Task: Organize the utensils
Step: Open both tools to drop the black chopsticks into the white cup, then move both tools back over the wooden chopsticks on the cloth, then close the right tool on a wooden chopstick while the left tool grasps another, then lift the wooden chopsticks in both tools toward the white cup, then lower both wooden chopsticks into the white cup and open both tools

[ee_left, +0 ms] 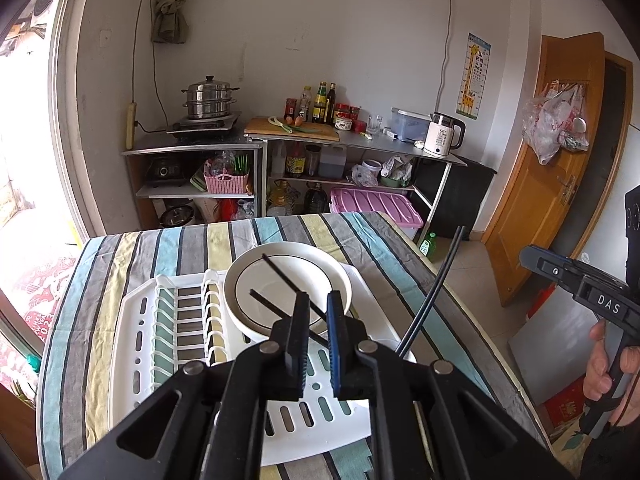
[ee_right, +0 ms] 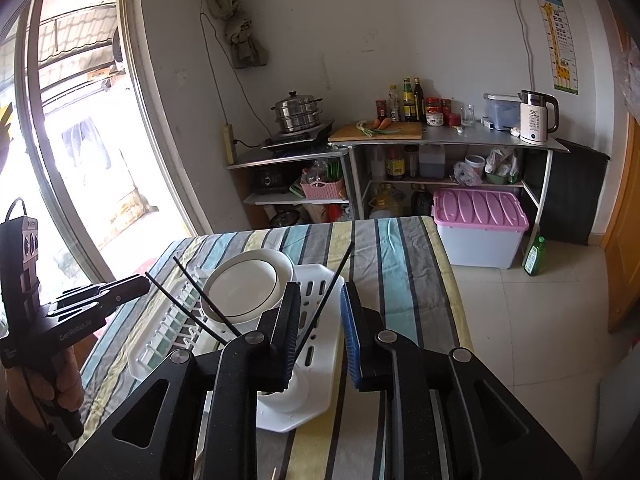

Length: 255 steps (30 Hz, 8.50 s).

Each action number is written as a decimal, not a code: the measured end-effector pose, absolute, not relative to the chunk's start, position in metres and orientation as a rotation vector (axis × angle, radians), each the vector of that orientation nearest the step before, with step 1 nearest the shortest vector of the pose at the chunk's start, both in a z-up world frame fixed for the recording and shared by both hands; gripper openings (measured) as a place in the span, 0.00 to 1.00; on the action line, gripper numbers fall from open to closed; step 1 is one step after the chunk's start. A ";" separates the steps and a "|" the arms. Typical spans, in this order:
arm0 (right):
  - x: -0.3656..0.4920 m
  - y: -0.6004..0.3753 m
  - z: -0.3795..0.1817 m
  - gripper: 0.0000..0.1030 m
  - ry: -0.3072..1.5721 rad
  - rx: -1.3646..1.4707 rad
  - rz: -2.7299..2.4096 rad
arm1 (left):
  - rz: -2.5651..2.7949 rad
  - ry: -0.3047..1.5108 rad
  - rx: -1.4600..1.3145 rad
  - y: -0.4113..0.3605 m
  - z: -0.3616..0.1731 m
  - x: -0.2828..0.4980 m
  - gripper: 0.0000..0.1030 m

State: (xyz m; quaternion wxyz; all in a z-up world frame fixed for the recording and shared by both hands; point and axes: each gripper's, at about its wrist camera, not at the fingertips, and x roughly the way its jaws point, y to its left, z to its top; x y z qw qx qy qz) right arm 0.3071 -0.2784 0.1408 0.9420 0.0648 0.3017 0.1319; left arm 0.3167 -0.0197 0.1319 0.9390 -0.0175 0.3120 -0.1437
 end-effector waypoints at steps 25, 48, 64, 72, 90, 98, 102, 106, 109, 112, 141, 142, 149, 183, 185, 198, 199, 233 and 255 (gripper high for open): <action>0.145 -0.257 0.091 0.21 0.574 0.084 0.346 | -0.283 0.593 -0.014 0.005 0.071 0.155 0.25; 0.113 -0.244 0.024 0.21 0.721 0.115 0.361 | -0.260 0.707 -0.049 0.016 0.008 0.113 0.28; 0.142 -0.228 0.004 0.21 0.784 0.095 0.368 | -0.271 0.805 -0.032 0.013 -0.012 0.161 0.27; 0.175 -0.220 -0.012 0.21 0.848 0.064 0.339 | -0.279 0.878 -0.010 0.004 -0.024 0.197 0.24; 0.222 -0.202 -0.035 0.21 0.965 -0.045 0.295 | -0.255 0.965 0.048 -0.011 -0.036 0.231 0.16; 0.228 -0.194 -0.038 0.21 0.990 -0.097 0.267 | -0.253 0.971 0.087 -0.017 -0.035 0.233 0.08; 0.228 -0.188 -0.037 0.10 0.993 -0.123 0.278 | -0.256 0.974 0.091 -0.019 -0.035 0.234 0.06; 0.228 -0.187 -0.037 0.05 0.993 -0.116 0.291 | -0.270 0.977 0.071 -0.018 -0.034 0.234 0.05; 0.226 -0.189 -0.034 0.05 0.982 -0.094 0.300 | -0.277 0.971 0.052 -0.016 -0.032 0.235 0.05; 0.222 -0.194 -0.026 0.05 0.957 -0.072 0.309 | -0.284 0.959 0.032 -0.013 -0.026 0.234 0.05; 0.176 -0.224 0.079 0.05 0.648 0.043 0.348 | -0.310 0.710 -0.017 0.002 0.080 0.185 0.05; 0.175 -0.224 0.081 0.05 0.642 0.043 0.348 | -0.312 0.703 -0.016 0.002 0.082 0.183 0.04; 0.166 -0.228 0.088 0.05 0.614 0.047 0.348 | -0.316 0.677 -0.016 0.003 0.092 0.174 0.04; 0.179 -0.232 0.116 0.05 0.552 0.048 0.350 | -0.354 0.623 -0.018 -0.008 0.132 0.188 0.04; 0.183 -0.231 0.120 0.05 0.546 0.048 0.352 | -0.358 0.621 -0.014 -0.012 0.135 0.193 0.04; 0.220 -0.231 0.143 0.05 0.510 0.060 0.351 | -0.384 0.604 -0.028 -0.032 0.161 0.235 0.04; 0.223 -0.231 0.145 0.05 0.507 0.060 0.350 | -0.385 0.601 -0.028 -0.033 0.163 0.238 0.04; 0.324 -0.228 0.146 0.05 0.485 0.100 0.361 | -0.399 0.591 -0.062 -0.060 0.171 0.339 0.04; 0.340 -0.237 0.120 0.05 0.541 0.106 0.341 | -0.386 0.663 -0.050 -0.066 0.142 0.355 0.04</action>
